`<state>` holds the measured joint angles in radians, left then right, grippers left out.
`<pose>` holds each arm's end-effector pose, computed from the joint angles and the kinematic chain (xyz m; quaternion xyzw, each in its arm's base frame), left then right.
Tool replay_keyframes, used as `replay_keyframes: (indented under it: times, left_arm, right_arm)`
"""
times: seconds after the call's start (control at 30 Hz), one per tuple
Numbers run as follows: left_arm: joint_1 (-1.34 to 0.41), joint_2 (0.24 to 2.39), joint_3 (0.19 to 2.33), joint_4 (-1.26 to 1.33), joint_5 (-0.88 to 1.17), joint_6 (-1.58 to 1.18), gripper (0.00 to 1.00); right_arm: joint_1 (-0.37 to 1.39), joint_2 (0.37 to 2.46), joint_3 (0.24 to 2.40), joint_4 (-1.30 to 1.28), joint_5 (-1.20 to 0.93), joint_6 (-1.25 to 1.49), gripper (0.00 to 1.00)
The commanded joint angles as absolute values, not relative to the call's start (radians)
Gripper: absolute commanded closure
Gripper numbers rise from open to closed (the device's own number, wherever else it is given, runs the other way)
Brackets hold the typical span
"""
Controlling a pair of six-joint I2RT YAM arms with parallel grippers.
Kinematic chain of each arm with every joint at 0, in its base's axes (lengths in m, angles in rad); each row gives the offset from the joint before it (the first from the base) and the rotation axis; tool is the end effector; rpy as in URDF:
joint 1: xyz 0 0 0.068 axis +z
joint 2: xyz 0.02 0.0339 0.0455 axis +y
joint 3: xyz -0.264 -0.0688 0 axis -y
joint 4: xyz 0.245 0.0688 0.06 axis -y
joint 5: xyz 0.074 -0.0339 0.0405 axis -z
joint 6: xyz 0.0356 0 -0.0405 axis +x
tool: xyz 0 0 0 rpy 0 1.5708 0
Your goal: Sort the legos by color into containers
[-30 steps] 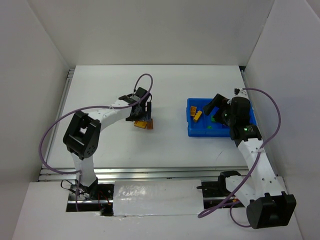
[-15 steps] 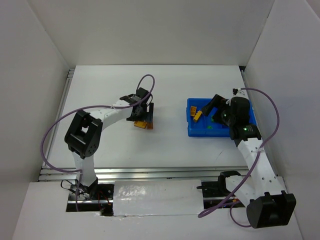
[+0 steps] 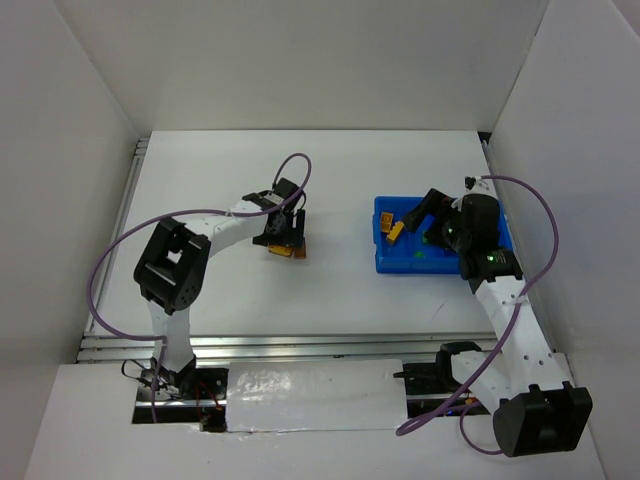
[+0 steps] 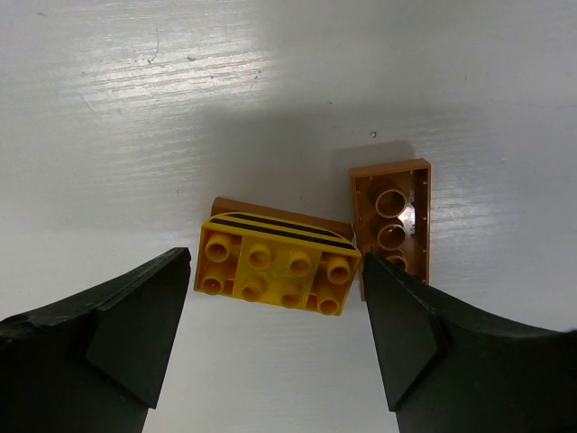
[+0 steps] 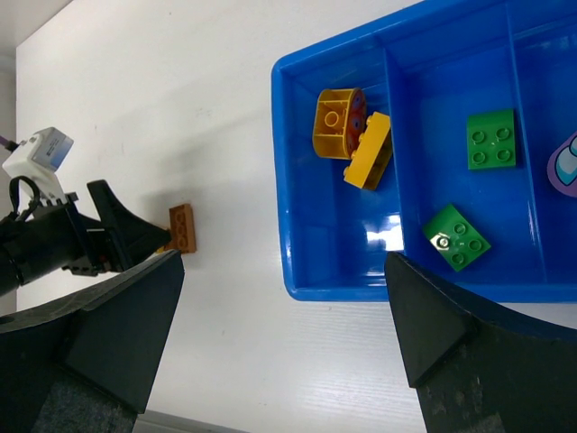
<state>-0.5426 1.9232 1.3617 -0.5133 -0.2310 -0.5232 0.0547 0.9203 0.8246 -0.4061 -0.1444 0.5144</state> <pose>0.3486 -0.2007 0.1861 -0.0189 0.9632 -0.0276 0.2668 0.2049 0.0164 0.3074 0.1598 0.8441 0.2022 0.4702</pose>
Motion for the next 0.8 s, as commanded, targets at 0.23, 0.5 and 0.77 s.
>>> replay_keyframes:
  times: [0.23, 0.5, 0.77]
  left_arm:
    - [-0.548, 1.939, 1.358, -0.515, -0.244, -0.506, 0.23]
    - [-0.548, 1.931, 1.379, -0.534, -0.262, -0.511, 0.72]
    - [-0.551, 1.772, 1.344, -0.539, -0.181, -0.535, 1.0]
  right_arm:
    - [0.061, 0.908, 0.811, -0.371, -0.152, 0.497, 0.0]
    - [0.061, 0.908, 0.815, -0.373, -0.156, 0.495, 0.0]
    - [0.063, 0.916, 0.773, -0.284, -0.343, 0.476, 0.0]
